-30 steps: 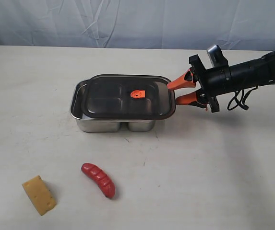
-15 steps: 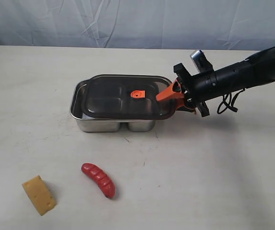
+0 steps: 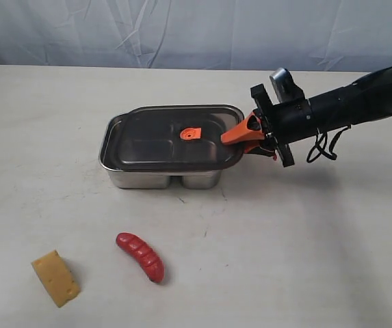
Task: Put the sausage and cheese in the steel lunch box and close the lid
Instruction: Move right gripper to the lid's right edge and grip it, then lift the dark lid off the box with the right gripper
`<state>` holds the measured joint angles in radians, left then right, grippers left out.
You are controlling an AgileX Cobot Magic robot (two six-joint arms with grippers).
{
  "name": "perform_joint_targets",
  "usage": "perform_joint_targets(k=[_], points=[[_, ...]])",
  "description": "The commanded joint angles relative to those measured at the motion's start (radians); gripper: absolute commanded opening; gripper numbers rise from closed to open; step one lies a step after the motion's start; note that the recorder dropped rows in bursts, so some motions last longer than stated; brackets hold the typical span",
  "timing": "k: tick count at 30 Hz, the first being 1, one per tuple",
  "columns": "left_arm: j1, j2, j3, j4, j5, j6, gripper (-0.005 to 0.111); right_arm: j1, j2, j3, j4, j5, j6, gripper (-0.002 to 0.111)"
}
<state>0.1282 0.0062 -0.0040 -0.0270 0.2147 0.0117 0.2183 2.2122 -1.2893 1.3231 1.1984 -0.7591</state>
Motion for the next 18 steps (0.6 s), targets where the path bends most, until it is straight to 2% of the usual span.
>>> perform_joint_targets(k=[1,4,13,18], points=[[0.002,-0.006,0.004,-0.004,-0.005,-0.001,0.0,0.002,-0.02,-0.002,0.032,0.023,-0.086,-0.001],[0.002,-0.006,0.004,-0.004,-0.005,-0.001,0.0,0.002,-0.085,-0.002,0.119,0.005,-0.152,-0.001],[0.002,-0.006,0.004,0.004,-0.006,-0.001,0.0,0.0,-0.188,-0.127,0.143,0.023,-0.153,-0.001],[0.002,-0.006,0.004,0.004,-0.006,-0.001,0.0,-0.032,-0.278,-0.204,-0.01,-0.063,-0.148,-0.001]])
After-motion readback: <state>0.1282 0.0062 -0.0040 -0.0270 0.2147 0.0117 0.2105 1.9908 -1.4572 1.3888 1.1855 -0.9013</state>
